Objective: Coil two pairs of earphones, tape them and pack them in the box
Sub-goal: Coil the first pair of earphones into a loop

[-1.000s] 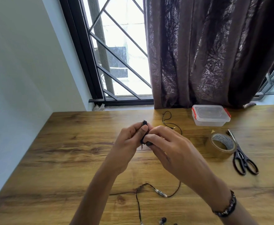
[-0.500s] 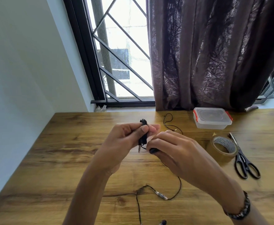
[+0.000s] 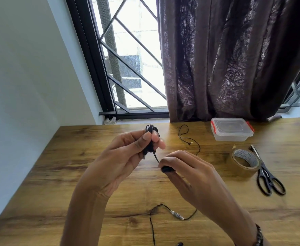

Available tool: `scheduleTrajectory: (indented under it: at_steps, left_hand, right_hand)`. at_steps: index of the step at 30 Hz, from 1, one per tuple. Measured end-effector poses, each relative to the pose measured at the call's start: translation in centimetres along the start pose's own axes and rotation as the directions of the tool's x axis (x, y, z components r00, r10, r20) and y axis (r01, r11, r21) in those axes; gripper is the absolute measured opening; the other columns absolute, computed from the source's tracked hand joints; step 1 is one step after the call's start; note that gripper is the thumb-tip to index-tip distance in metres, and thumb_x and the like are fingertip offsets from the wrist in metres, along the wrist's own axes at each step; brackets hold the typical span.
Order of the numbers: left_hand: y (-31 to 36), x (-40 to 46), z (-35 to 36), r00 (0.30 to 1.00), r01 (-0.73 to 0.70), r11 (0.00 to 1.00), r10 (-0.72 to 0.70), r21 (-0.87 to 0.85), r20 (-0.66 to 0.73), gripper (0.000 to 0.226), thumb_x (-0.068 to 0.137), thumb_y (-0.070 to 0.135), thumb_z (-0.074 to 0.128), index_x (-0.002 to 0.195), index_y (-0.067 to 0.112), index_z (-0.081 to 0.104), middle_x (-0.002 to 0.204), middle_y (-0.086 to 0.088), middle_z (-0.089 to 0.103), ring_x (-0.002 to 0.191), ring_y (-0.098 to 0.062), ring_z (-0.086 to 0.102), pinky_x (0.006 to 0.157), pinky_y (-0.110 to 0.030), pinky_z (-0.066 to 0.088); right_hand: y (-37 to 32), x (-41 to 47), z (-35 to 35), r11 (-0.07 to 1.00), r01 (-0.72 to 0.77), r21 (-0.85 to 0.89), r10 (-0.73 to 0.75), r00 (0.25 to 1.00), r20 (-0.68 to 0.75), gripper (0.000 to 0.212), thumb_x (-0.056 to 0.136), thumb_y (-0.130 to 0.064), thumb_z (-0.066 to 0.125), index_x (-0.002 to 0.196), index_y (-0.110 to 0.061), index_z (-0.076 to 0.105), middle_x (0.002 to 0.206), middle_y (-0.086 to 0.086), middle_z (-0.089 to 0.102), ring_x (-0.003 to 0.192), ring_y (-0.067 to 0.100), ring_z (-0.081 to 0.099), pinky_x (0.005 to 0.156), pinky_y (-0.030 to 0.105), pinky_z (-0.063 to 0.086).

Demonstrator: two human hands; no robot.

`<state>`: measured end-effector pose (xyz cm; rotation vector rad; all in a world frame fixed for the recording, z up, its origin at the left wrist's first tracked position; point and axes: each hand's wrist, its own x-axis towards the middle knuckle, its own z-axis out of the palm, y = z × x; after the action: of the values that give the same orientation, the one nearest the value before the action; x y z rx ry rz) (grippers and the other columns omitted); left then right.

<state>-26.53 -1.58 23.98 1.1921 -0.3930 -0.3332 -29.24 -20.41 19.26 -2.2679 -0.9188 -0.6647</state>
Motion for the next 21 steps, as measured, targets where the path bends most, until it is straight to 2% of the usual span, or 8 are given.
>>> scheduleTrajectory:
  at_steps: [3,11,14,17,21]
  left_hand:
    - [0.01,-0.23,-0.28,0.999,-0.006,0.999,0.004,0.041,0.052,0.017,0.086,0.029,0.057,0.083,0.021,0.072,0.077,0.003,0.066,0.088,-0.012,0.060,0.088,-0.023,0.048]
    - [0.33,-0.75,0.37,1.000,-0.015,0.974,0.008,0.226,0.029,0.024,0.093,0.029,0.049,0.079,0.025,0.068,0.065,0.004,0.060,0.079,-0.011,0.054,0.080,-0.020,0.042]
    - [0.23,-0.63,0.07,1.000,-0.007,0.979,0.009,0.206,-0.010,0.023,0.095,0.026,0.048,0.081,0.023,0.067,0.064,0.005,0.053,0.069,-0.012,0.048,0.074,-0.026,0.037]
    - [0.16,-0.47,-0.28,0.998,0.017,0.986,-0.008,0.165,-0.056,0.021,0.092,0.025,0.051,0.081,0.020,0.068,0.066,0.004,0.049,0.060,-0.008,0.043,0.062,-0.016,0.041]
    - [0.02,-0.18,-0.26,0.989,0.068,0.978,-0.040,0.199,-0.142,0.023,0.092,0.023,0.050,0.079,0.017,0.067,0.070,0.003,0.048,0.057,-0.006,0.040,0.058,-0.017,0.036]
  right_hand:
    - [-0.01,-0.10,-0.17,1.000,-0.005,-0.002,0.005,1.000,-0.011,0.015,0.093,-0.022,0.055,0.107,-0.021,0.060,0.101,-0.009,0.064,0.087,0.006,0.062,0.066,0.024,0.055]
    - [-0.06,0.00,0.02,1.000,0.009,-0.020,-0.010,1.000,-0.012,0.015,0.092,-0.019,0.058,0.107,-0.021,0.059,0.101,-0.008,0.065,0.086,0.008,0.063,0.064,0.027,0.056]
    - [-0.20,-0.06,0.06,1.000,0.001,0.005,-0.001,1.000,-0.021,0.016,0.091,-0.017,0.061,0.106,-0.022,0.058,0.100,-0.010,0.063,0.086,0.009,0.062,0.063,0.028,0.055]
    - [-0.45,-0.06,-0.19,1.000,0.007,0.006,-0.007,1.000,-0.018,0.014,0.092,-0.019,0.058,0.106,-0.023,0.057,0.100,-0.010,0.062,0.086,0.008,0.061,0.065,0.026,0.055]
    - [-0.75,0.04,-0.82,1.000,0.021,-0.019,-0.021,1.000,0.007,0.012,0.093,-0.019,0.056,0.104,-0.020,0.061,0.101,-0.007,0.063,0.086,0.009,0.061,0.063,0.027,0.055]
